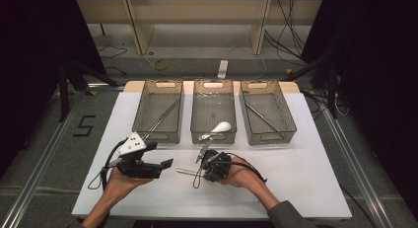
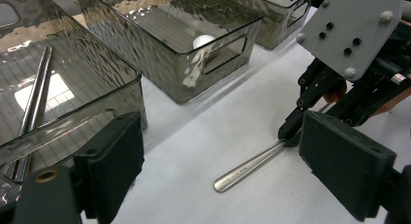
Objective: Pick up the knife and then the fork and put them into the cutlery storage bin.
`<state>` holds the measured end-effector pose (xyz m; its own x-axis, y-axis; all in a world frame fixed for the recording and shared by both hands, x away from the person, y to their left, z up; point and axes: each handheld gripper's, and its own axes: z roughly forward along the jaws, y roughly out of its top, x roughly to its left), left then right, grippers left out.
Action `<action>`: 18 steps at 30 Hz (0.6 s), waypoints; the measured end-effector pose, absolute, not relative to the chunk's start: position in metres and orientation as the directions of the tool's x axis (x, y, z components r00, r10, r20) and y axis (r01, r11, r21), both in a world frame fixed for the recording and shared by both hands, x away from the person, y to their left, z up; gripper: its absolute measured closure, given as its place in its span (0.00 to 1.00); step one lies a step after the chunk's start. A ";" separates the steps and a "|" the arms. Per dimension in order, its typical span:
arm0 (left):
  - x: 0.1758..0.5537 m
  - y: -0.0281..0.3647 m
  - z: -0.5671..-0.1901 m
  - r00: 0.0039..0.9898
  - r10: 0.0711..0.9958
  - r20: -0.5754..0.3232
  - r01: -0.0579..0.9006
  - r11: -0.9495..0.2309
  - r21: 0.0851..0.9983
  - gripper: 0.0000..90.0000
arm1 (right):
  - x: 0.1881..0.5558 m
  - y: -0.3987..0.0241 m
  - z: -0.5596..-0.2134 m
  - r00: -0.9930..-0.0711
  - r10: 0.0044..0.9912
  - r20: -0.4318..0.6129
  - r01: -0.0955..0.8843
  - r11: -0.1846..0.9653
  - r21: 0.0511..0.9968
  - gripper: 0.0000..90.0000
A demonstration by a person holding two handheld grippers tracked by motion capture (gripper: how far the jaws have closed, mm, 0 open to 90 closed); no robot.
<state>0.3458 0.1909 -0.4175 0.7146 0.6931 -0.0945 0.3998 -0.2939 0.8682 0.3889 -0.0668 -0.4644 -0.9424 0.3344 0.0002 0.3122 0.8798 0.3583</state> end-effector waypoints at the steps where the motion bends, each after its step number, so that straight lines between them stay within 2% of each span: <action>1: 0.346 0.191 -0.418 0.714 0.693 -0.094 0.399 -0.294 0.868 0.17 | 0.389 -0.067 -0.464 -0.942 0.334 0.000 0.312 0.880 0.358 0.91; 18: 0.346 0.192 -0.417 0.711 0.697 -0.096 0.400 -0.289 0.870 0.18 | 0.386 -0.061 -0.461 -0.953 0.303 -0.014 0.284 0.910 0.302 0.95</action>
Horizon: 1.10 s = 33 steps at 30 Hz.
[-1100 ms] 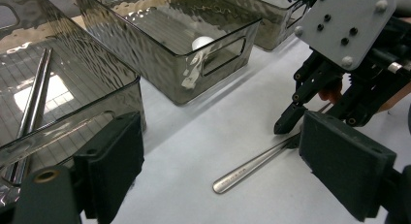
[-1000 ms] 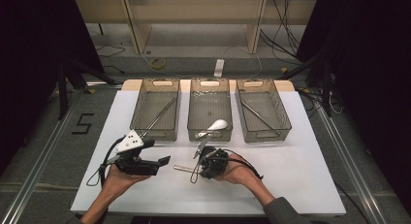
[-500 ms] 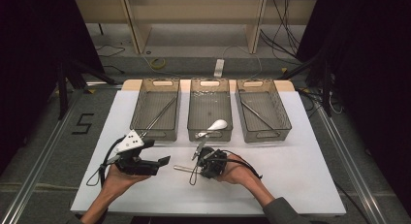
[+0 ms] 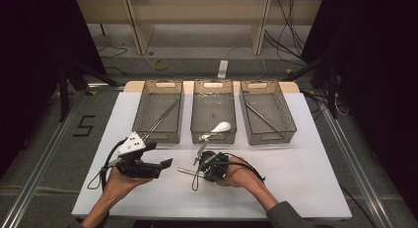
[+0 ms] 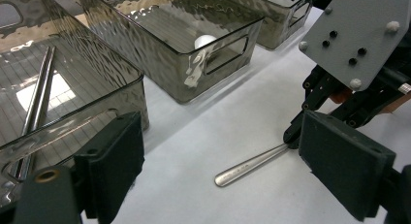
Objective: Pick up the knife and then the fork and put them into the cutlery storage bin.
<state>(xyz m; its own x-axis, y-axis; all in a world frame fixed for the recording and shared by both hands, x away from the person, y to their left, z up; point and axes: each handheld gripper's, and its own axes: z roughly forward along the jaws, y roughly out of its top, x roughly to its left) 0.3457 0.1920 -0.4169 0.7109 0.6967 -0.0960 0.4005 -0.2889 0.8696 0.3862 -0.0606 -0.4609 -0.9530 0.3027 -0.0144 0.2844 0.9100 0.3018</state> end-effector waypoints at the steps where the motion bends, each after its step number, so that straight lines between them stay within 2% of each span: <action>1: 0.346 0.192 -0.417 0.711 0.697 -0.097 0.401 -0.288 0.870 0.18 | 0.386 -0.061 -0.461 -0.953 0.301 -0.013 0.284 0.911 0.300 0.95; 16: 0.346 0.193 -0.417 0.710 0.697 -0.099 0.403 -0.287 0.869 0.18 | 0.394 -0.076 -0.456 -0.947 0.321 0.005 0.304 0.894 0.330 0.95; 33: 0.346 0.194 -0.417 0.708 0.699 -0.101 0.407 -0.286 0.868 0.18 | 0.405 -0.106 -0.442 -0.913 0.407 0.019 0.384 0.846 0.371 0.95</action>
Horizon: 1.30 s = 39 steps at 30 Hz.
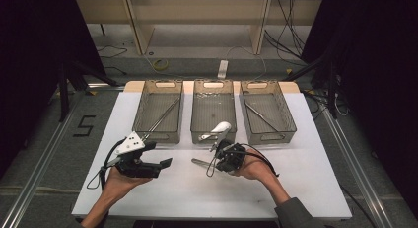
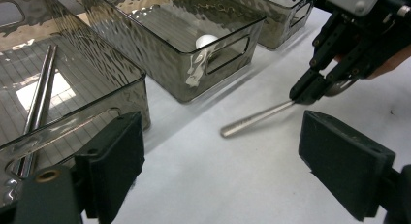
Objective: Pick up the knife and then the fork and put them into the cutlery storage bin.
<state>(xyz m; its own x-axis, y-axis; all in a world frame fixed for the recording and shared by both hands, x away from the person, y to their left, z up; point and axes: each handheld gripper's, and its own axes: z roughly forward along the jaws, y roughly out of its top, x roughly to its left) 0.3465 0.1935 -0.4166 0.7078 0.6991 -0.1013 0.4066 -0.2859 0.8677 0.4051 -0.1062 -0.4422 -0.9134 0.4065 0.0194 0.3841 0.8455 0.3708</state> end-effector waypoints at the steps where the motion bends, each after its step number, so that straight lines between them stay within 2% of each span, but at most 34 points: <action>1: 0.347 0.194 -0.417 0.707 0.700 -0.100 0.406 -0.287 0.868 0.18 | 0.405 -0.108 -0.441 -0.908 0.418 0.014 0.392 0.838 0.381 0.95; 14: 0.347 0.194 -0.417 0.708 0.699 -0.100 0.407 -0.288 0.867 0.18 | 0.404 -0.118 -0.426 -0.902 0.431 -0.006 0.387 0.816 0.429 0.95; 28: 0.348 0.195 -0.417 0.706 0.701 -0.100 0.409 -0.288 0.866 0.18 | 0.402 -0.138 -0.387 -0.884 0.462 -0.068 0.366 0.776 0.514 0.95; 39: 0.348 0.196 -0.417 0.707 0.697 -0.117 0.407 -0.265 0.874 0.18 | 0.425 -0.172 -0.360 -0.814 0.573 -0.093 0.422 0.694 0.583 0.95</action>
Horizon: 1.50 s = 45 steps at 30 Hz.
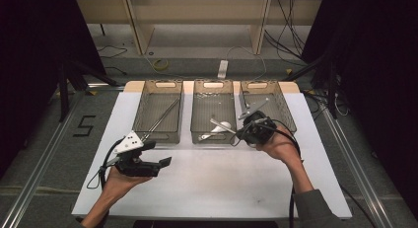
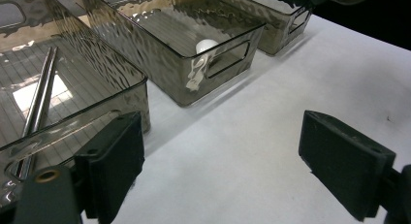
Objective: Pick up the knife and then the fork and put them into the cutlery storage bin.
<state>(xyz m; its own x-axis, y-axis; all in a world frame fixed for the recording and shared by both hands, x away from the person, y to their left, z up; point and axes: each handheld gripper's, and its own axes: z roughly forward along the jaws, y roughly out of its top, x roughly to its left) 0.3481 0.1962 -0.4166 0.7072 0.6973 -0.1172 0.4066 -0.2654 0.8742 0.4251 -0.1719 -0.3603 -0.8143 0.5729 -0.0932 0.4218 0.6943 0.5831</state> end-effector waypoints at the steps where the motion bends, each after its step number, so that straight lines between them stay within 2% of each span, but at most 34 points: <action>1: 0.348 0.196 -0.417 0.706 0.698 -0.118 0.407 -0.265 0.874 0.18 | 0.428 -0.174 -0.359 -0.807 0.582 -0.094 0.426 0.687 0.589 0.95; 13: 0.348 0.195 -0.417 0.708 0.697 -0.118 0.407 -0.265 0.874 0.18 | 0.478 -0.214 -0.348 -0.694 0.716 -0.069 0.527 0.571 0.629 0.95; 25: 0.349 0.195 -0.418 0.709 0.695 -0.120 0.413 -0.271 0.870 0.18 | 0.516 -0.239 -0.359 -0.593 0.805 -0.005 0.621 0.462 0.633 0.95; 45: 0.347 0.196 -0.416 0.709 0.693 -0.129 0.395 -0.239 0.887 0.18 | 0.537 -0.252 -0.377 -0.509 0.861 -0.001 0.688 0.407 0.601 0.95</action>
